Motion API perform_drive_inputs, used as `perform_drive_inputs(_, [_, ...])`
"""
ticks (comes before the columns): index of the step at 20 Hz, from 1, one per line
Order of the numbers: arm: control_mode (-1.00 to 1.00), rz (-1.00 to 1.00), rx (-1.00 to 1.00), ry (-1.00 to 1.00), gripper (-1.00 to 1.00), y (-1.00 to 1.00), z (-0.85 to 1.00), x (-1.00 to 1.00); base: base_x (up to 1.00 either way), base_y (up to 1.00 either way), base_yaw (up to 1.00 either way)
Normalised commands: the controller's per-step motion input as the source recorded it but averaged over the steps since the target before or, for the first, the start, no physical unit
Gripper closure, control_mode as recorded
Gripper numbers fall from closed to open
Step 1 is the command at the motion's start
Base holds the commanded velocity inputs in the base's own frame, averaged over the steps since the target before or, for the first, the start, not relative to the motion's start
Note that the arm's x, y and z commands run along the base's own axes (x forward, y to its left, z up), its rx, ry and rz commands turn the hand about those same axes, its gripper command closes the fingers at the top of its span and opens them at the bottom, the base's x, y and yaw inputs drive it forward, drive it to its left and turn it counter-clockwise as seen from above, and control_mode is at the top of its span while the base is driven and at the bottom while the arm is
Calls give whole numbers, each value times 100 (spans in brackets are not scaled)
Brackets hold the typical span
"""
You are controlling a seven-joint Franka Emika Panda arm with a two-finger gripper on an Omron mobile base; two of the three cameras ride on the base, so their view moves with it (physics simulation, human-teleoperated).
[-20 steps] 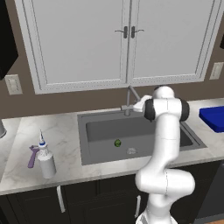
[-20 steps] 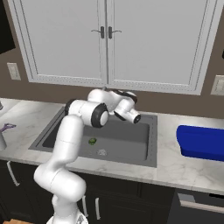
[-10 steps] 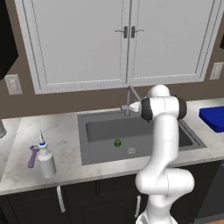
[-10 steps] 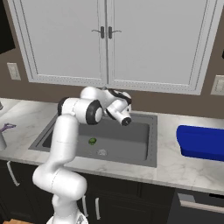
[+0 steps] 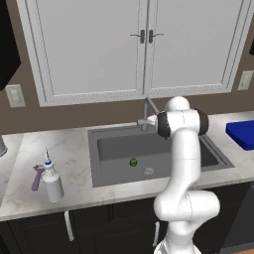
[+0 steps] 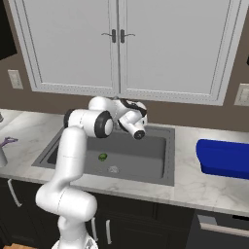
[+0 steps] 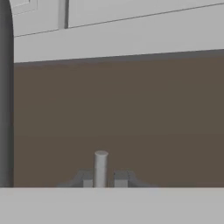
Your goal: Pick up all produce items and place them in the sink. Turn on the sink faucet to wash them. Then turn the sink off and put them in the tray.
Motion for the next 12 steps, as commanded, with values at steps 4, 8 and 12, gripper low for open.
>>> perform_drive_inputs(4, [-100, -2, 2, 1, 100, -26, -3, 16, 0, 0, 0])
perform_drive_inputs(8, [-100, -2, 3, 3, 100, -31, -8, 14, 0, 0, 0])
perform_drive_inputs(12, [-100, -2, 3, 5, 100, -41, -14, 10, 0, 0, 0])
